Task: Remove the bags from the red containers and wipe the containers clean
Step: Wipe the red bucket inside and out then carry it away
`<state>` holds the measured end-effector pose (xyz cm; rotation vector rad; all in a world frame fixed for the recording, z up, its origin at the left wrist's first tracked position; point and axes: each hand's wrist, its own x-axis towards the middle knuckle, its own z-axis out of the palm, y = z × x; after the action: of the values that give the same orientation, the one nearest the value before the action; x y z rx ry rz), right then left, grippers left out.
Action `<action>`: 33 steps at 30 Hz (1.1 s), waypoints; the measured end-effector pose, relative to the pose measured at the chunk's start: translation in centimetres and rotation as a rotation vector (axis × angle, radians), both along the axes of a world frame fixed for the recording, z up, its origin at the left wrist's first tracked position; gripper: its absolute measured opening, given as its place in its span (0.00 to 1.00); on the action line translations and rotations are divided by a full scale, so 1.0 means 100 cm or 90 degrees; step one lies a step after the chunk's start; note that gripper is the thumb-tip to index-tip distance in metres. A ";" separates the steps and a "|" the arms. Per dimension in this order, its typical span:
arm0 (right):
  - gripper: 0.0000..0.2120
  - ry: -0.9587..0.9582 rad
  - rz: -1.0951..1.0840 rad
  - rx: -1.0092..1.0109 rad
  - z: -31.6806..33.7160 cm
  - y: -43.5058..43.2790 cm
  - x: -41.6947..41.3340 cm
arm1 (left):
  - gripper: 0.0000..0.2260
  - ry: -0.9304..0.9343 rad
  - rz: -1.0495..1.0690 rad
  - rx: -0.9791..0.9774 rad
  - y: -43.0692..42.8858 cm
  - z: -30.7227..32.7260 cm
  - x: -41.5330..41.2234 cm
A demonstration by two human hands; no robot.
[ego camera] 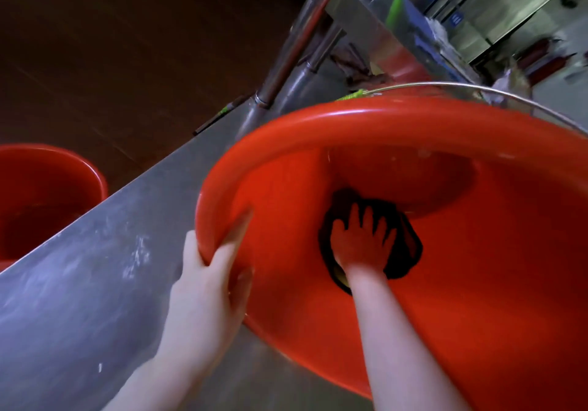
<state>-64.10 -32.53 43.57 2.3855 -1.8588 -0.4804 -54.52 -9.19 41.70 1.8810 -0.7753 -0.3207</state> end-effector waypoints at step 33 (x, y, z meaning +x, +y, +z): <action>0.31 -0.212 0.131 0.007 -0.014 0.107 0.013 | 0.35 0.051 -0.090 -0.021 -0.007 -0.022 0.015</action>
<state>-62.83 -21.82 42.17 2.7634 -1.6914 -0.0794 -52.98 -9.86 39.47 1.7746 -0.8564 -0.4663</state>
